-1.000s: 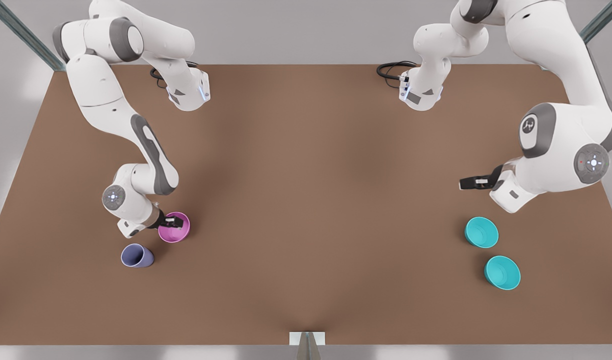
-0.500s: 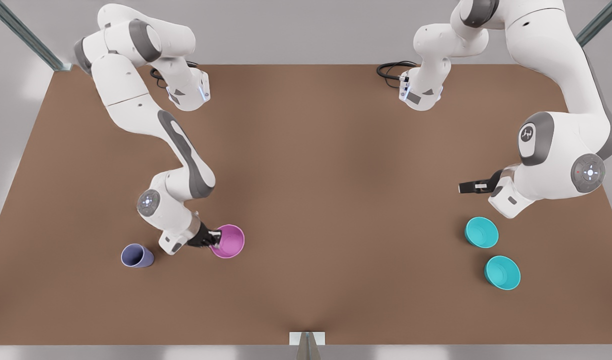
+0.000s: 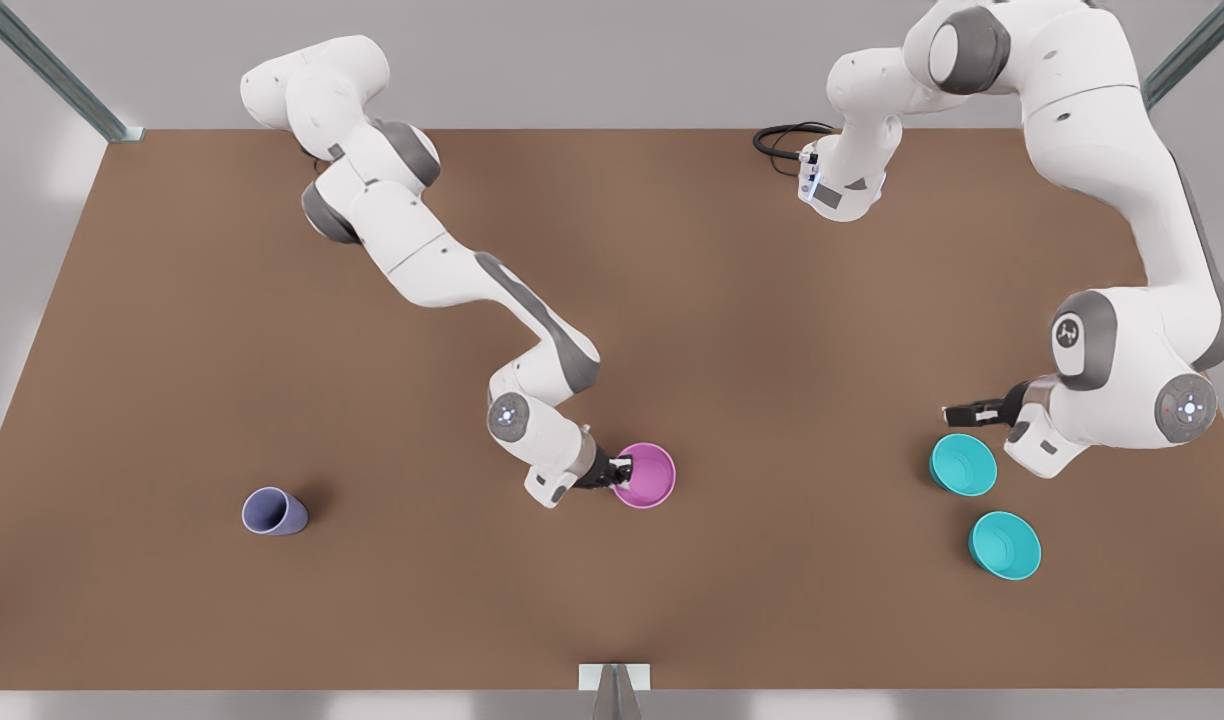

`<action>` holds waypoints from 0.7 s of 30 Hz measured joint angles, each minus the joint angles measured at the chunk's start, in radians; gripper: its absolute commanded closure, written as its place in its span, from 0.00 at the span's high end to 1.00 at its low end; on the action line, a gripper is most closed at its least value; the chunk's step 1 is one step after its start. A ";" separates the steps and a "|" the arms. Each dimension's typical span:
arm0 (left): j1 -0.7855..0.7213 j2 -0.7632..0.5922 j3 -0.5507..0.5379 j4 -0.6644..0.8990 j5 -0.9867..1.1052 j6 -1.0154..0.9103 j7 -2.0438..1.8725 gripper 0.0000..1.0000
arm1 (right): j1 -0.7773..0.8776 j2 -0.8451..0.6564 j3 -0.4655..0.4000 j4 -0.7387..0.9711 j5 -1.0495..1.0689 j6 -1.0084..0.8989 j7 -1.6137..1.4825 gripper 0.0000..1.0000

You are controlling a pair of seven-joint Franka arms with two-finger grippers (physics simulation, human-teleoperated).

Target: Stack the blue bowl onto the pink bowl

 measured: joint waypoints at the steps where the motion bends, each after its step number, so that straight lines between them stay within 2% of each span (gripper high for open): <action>1: 0.035 0.044 0.022 -0.001 -0.013 0.035 0.017 1.00 | 0.001 0.001 0.000 -0.001 -0.001 0.003 0.015 1.00; 5: 0.083 0.175 0.044 -0.007 -0.042 0.174 0.084 1.00 | -0.015 -0.027 0.000 -0.003 -0.005 0.012 0.070 1.00; 7: 0.088 0.226 0.045 -0.014 -0.048 0.252 0.112 1.00 | -0.111 -0.109 0.004 -0.028 -0.011 -0.035 0.095 1.00; 9: 0.093 0.253 0.046 -0.017 -0.052 0.315 0.138 1.00 | -0.232 -0.216 -0.006 -0.099 -0.026 -0.159 0.113 1.00; 11: 0.101 0.279 0.046 -0.021 -0.062 0.360 0.161 1.00 | -0.400 -0.252 -0.029 -0.133 -0.094 -0.331 0.102 1.00; 13: 0.110 0.300 0.046 -0.030 -0.068 0.392 0.181 1.00 | -0.560 -0.321 -0.033 -0.070 -0.196 -0.526 0.053 1.00; 14: 0.114 0.308 0.046 -0.033 -0.070 0.404 0.190 1.00 | -0.583 -0.394 -0.043 -0.036 -0.237 -0.632 0.027 1.00; 16: 0.117 0.315 0.046 -0.045 -0.073 0.424 0.208 1.00 | -0.392 -0.645 -0.292 -0.128 -0.248 -0.805 -0.021 1.00; 17: 0.117 0.316 0.046 -0.050 -0.073 0.432 0.215 0.63 | -0.346 -0.783 -0.366 -0.226 -0.224 -0.860 -0.043 1.00; 18: 0.116 0.316 0.046 -0.053 -0.073 0.438 0.223 0.42 | -0.355 -0.896 -0.394 -0.310 -0.207 -0.900 -0.064 1.00; 20: 0.115 0.317 0.046 -0.055 -0.072 0.446 0.236 0.21 | -0.403 -1.033 -0.385 -0.452 -0.186 -0.938 -0.103 1.00; 21: 0.115 0.317 0.046 -0.055 -0.072 0.448 0.241 0.21 | -0.417 -1.039 -0.379 -0.471 -0.182 -0.954 -0.120 1.00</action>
